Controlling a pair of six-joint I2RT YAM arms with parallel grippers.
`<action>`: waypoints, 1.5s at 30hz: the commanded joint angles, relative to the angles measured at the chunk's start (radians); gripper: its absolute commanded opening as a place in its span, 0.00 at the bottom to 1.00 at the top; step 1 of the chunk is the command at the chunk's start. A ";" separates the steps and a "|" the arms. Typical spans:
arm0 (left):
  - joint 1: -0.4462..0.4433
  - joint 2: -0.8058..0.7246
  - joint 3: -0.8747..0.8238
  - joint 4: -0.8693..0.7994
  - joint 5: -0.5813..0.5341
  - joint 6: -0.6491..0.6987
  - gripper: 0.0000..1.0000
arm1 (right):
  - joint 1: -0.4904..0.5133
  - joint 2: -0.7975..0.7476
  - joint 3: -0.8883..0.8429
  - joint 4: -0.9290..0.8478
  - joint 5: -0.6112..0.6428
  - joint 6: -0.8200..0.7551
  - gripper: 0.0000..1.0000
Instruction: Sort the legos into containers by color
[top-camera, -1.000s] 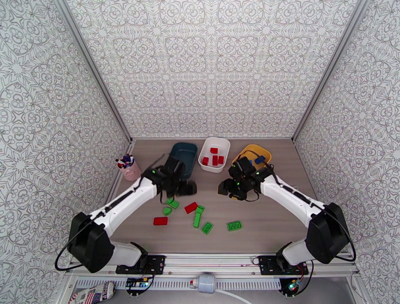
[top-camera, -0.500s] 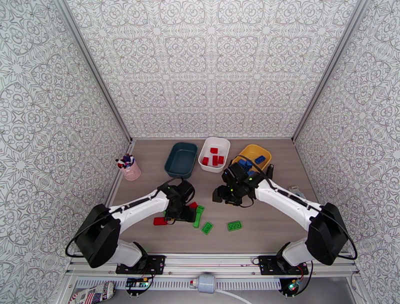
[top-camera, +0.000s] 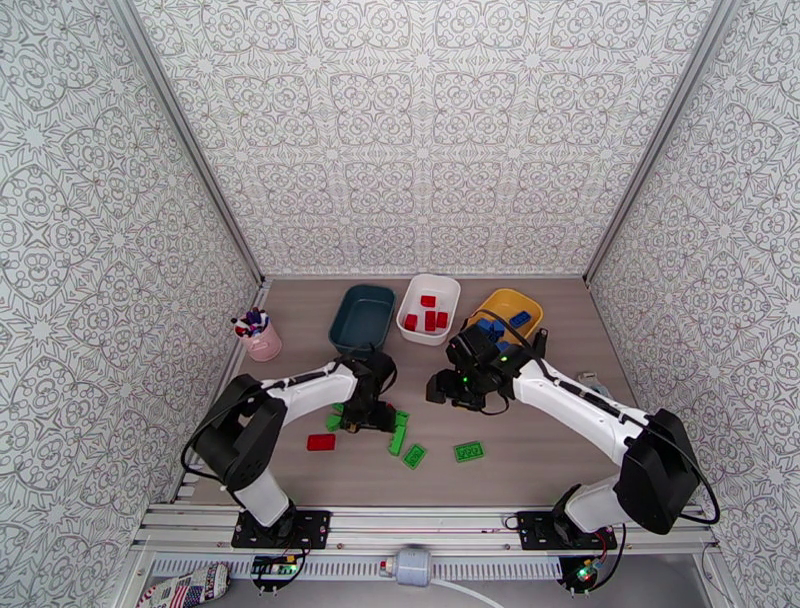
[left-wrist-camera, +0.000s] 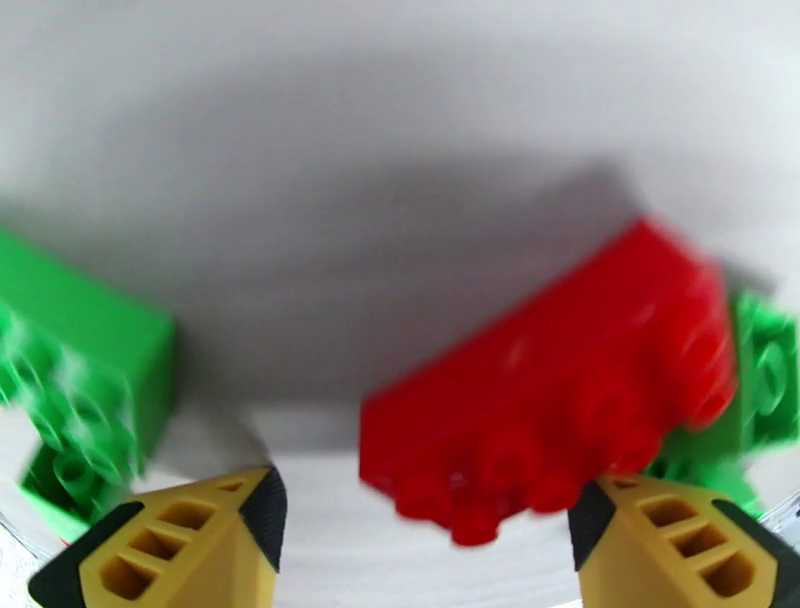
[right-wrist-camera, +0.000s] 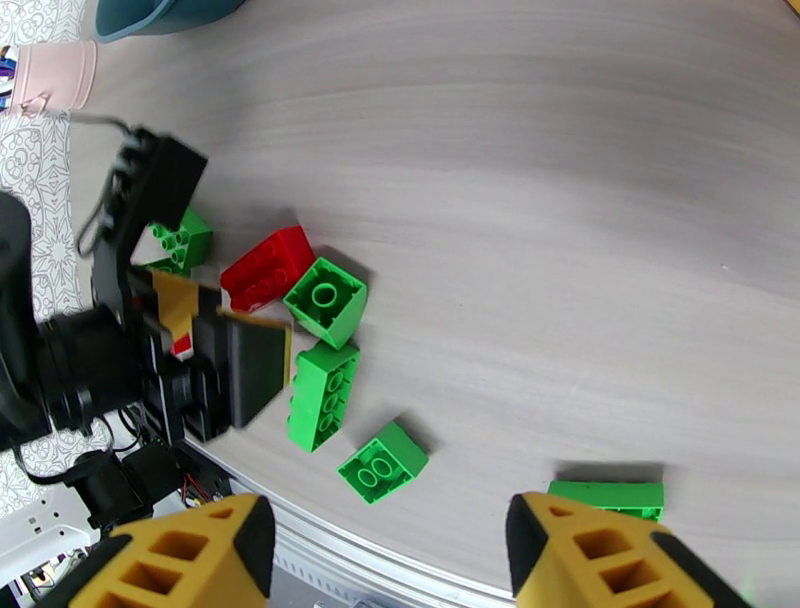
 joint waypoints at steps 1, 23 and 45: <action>0.026 0.045 0.060 0.032 -0.016 0.058 0.75 | 0.005 -0.013 0.003 -0.016 0.022 0.015 0.66; 0.050 -0.033 0.132 0.018 0.076 -0.003 0.34 | -0.007 0.059 0.044 -0.016 0.021 -0.015 0.64; 0.241 0.283 0.684 0.268 0.485 -0.245 0.36 | -0.279 0.171 0.199 0.128 -0.211 0.049 0.60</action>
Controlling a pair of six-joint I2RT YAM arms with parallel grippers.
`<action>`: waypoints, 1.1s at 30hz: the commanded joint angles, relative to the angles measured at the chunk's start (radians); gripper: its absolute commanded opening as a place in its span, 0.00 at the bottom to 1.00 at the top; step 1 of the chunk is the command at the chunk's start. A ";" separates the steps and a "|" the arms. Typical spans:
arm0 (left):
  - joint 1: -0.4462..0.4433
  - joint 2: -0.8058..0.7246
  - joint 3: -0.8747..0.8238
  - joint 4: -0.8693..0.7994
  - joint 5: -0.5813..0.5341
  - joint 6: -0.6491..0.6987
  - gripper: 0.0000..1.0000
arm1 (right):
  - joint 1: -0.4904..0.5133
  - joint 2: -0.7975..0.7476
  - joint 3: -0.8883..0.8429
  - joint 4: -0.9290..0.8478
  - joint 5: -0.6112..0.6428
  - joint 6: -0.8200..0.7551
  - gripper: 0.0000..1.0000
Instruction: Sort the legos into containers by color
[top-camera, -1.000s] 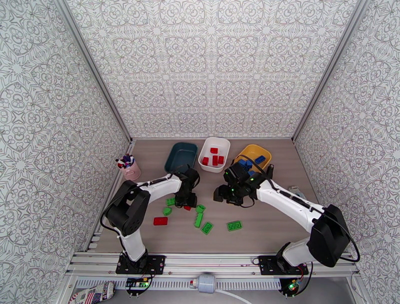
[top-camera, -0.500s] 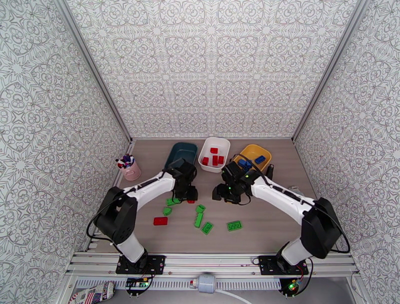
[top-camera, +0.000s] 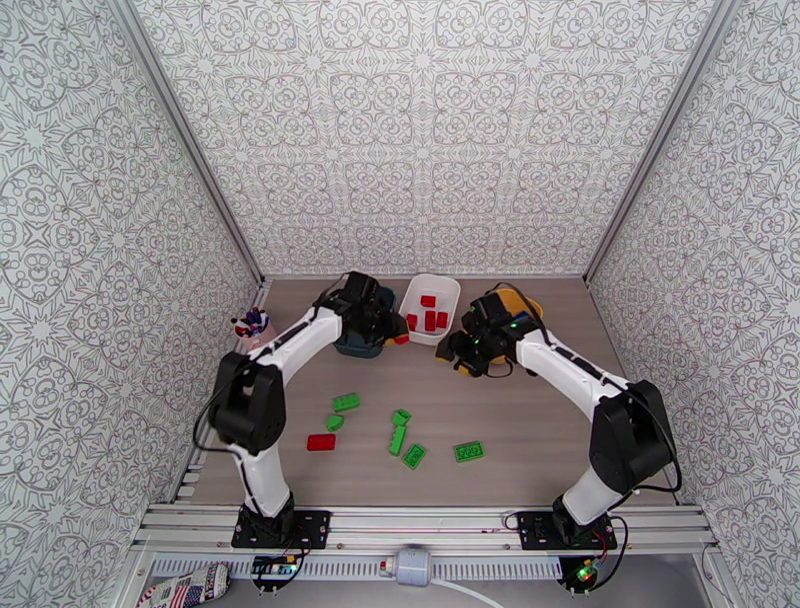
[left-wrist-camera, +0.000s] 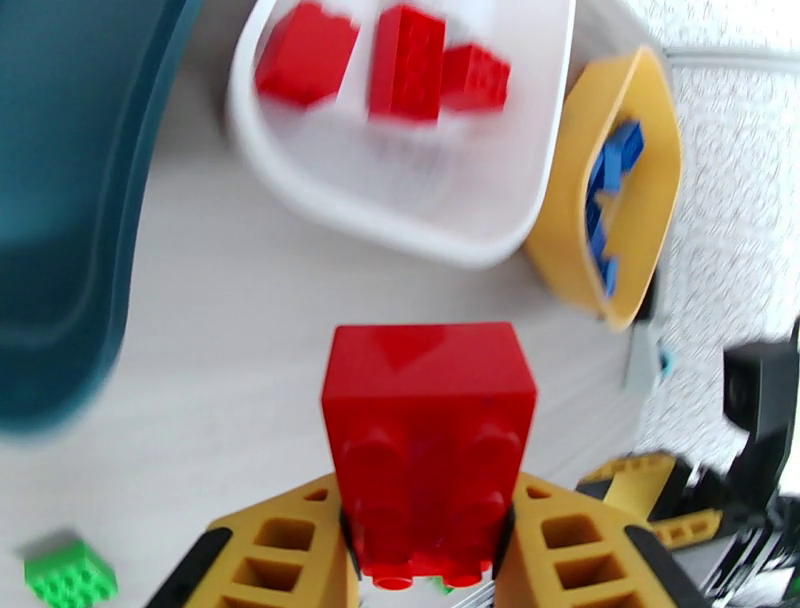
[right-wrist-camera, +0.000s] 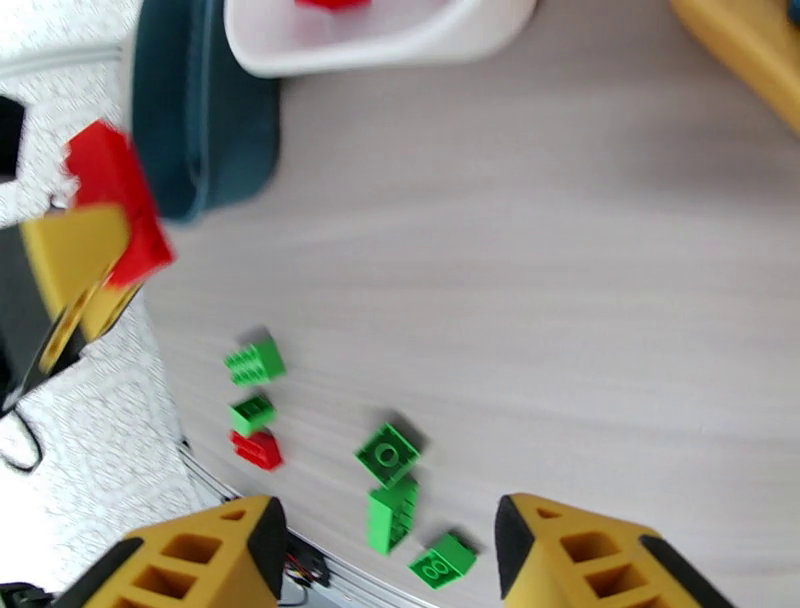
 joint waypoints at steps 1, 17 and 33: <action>-0.001 0.096 0.147 0.020 0.053 -0.054 0.36 | -0.025 -0.002 0.042 0.009 -0.042 0.016 0.60; -0.039 0.205 0.421 -0.123 -0.056 -0.021 0.73 | -0.062 -0.038 0.018 -0.047 -0.024 -0.025 0.61; -0.112 -0.489 -0.365 -0.334 -0.573 -0.145 0.77 | 0.105 -0.063 0.001 -0.182 0.138 -0.132 0.64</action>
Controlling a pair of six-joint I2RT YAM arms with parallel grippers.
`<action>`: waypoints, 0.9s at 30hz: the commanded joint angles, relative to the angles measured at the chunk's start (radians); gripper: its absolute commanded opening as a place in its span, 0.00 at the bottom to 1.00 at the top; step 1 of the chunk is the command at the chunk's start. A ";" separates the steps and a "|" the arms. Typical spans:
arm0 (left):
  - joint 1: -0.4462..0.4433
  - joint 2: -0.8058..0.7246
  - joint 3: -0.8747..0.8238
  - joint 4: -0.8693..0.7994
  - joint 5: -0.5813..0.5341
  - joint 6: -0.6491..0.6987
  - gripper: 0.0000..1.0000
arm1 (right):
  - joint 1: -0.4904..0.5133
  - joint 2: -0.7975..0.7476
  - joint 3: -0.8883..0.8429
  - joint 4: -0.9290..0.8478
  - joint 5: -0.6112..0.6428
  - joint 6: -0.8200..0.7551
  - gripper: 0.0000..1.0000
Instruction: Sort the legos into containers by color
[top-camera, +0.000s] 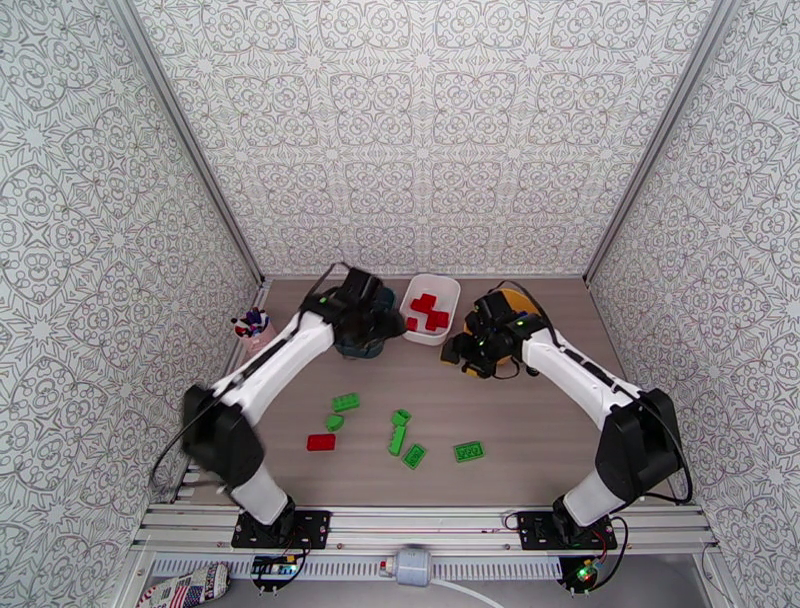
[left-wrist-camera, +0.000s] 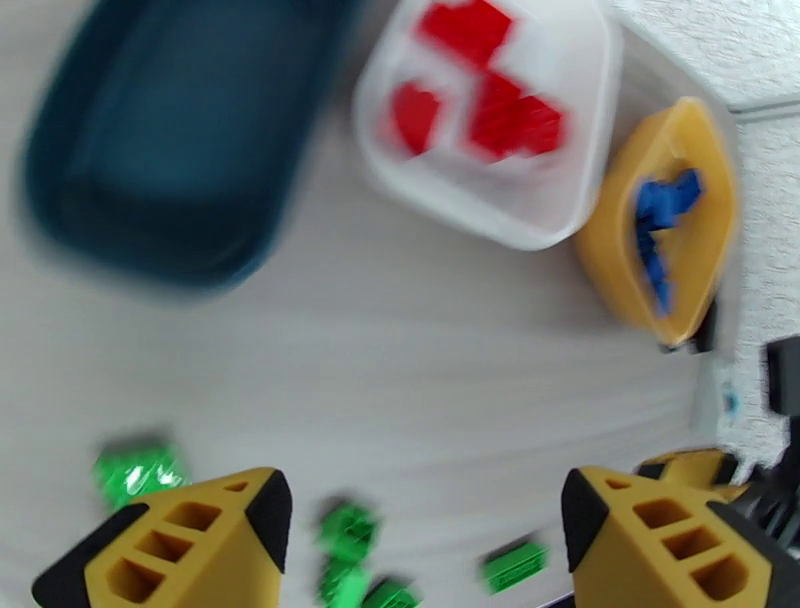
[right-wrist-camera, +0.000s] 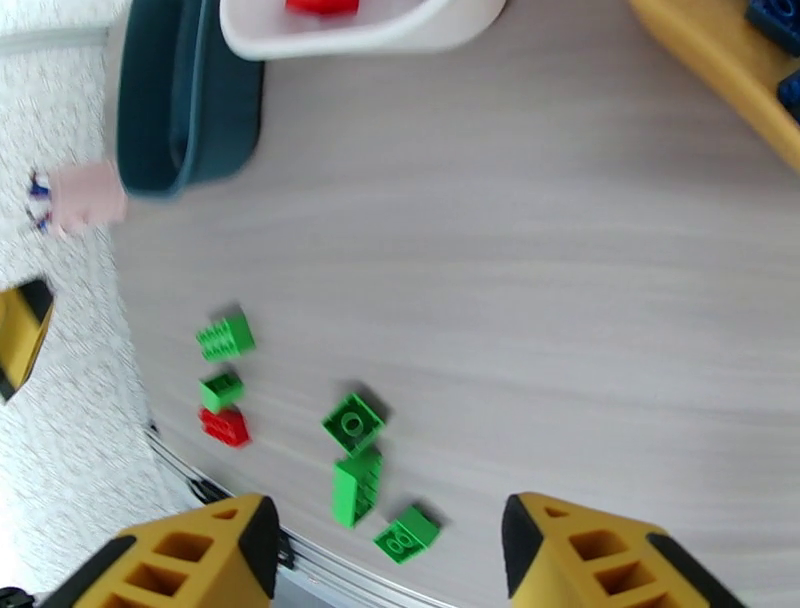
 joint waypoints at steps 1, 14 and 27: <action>0.000 -0.132 -0.218 -0.077 -0.115 -0.141 0.77 | 0.057 -0.019 -0.015 -0.038 0.062 -0.028 0.64; 0.185 -0.609 -0.772 -0.024 -0.040 -0.565 0.77 | 0.260 0.050 0.025 -0.040 0.115 -0.012 0.64; 0.367 -0.595 -0.840 -0.051 0.085 -0.901 0.67 | 0.286 0.095 0.098 -0.073 0.149 -0.016 0.63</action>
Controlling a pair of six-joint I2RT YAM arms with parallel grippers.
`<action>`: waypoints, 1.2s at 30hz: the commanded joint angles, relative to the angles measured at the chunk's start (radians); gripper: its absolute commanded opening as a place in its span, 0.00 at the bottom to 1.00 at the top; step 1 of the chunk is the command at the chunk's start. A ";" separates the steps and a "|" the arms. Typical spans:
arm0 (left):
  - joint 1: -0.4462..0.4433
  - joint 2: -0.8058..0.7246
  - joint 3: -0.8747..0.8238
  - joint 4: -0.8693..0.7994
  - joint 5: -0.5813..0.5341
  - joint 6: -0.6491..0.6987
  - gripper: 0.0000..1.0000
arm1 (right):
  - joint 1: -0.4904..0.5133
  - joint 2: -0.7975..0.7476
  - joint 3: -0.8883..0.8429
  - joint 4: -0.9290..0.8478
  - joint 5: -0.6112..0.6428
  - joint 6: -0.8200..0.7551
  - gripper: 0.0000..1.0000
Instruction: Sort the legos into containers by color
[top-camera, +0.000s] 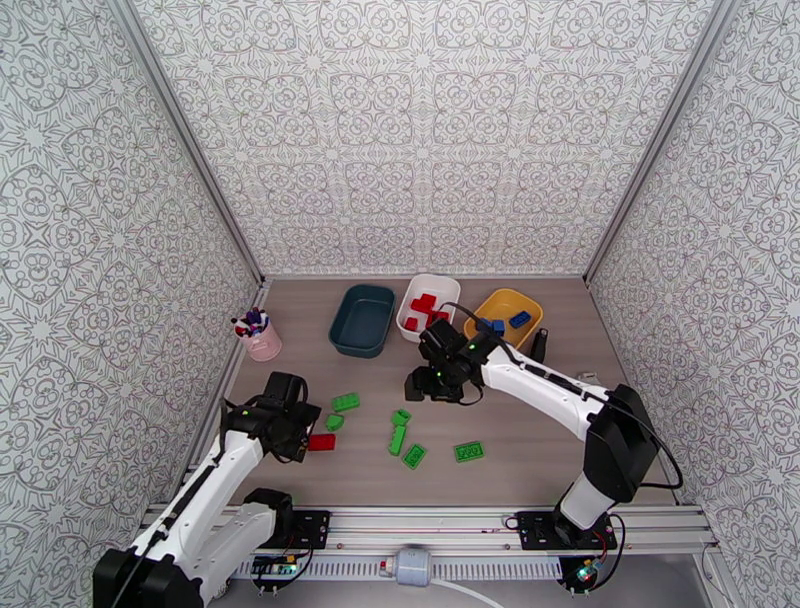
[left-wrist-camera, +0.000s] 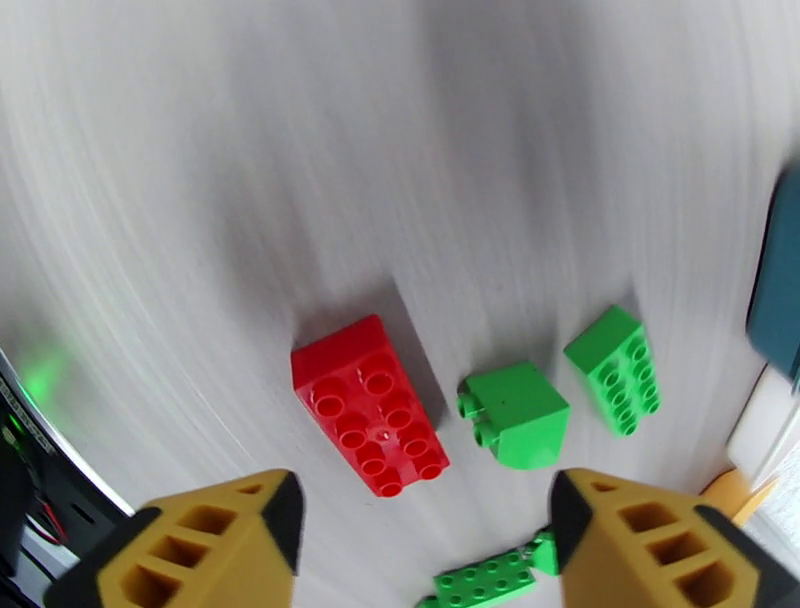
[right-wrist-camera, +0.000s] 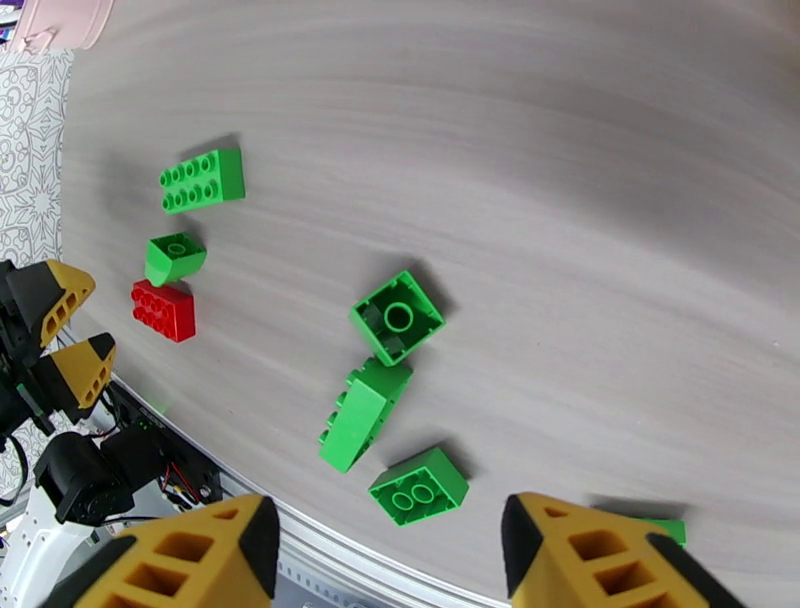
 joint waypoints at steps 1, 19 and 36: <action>0.037 0.038 -0.034 -0.012 0.102 -0.142 0.67 | 0.000 0.038 0.048 -0.027 0.029 -0.010 0.63; 0.073 0.153 -0.047 0.068 0.147 -0.207 0.71 | 0.000 0.169 0.207 -0.074 0.030 -0.040 0.63; 0.107 0.329 -0.093 0.218 0.176 -0.177 0.58 | -0.017 0.176 0.204 -0.066 0.021 -0.041 0.62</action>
